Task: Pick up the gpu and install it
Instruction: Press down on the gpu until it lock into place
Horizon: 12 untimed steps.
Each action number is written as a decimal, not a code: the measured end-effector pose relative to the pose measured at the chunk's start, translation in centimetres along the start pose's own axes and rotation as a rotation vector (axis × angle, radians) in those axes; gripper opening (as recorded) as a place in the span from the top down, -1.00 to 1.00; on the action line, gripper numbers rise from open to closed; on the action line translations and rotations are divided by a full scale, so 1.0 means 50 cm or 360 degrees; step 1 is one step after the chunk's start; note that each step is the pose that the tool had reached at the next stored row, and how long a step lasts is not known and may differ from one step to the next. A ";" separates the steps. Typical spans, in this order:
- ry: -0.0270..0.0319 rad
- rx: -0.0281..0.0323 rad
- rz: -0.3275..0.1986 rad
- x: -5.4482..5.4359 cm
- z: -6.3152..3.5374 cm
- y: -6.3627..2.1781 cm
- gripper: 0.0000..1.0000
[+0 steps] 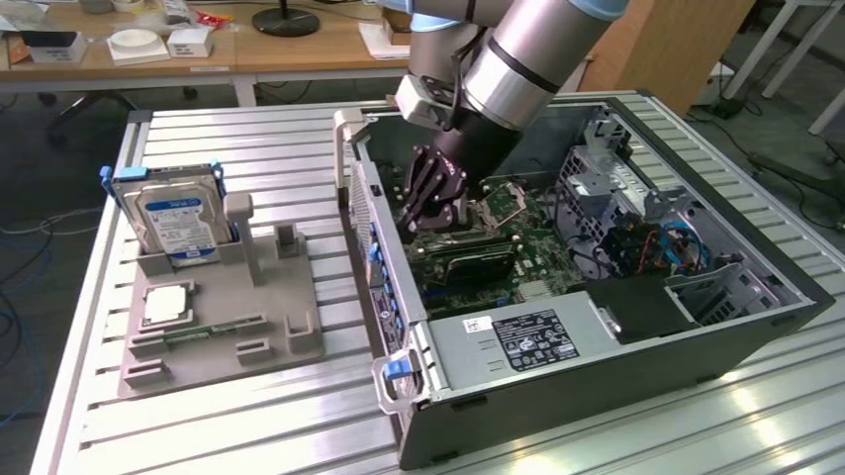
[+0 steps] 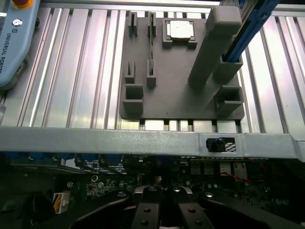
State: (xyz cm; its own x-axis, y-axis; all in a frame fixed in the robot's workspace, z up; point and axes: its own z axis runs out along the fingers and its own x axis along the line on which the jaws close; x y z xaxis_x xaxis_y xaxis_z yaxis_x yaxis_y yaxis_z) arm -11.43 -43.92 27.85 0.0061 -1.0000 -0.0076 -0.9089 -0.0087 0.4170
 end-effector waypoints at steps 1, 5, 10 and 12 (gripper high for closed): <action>0.00001 -0.00001 0.0000 0.000 0.000 0.000 0.80; 0.00003 -0.00018 0.0000 0.001 0.001 -0.001 0.80; 0.00003 -0.00059 0.0000 0.001 -0.002 -0.012 0.80; 0.00000 -0.00086 0.0000 0.001 -0.005 -0.018 0.80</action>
State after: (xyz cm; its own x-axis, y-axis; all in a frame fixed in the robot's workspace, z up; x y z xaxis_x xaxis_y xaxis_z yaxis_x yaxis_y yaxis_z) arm -10.50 -43.96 27.68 0.0061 -1.0000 -0.0076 -0.9066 -0.0087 0.4219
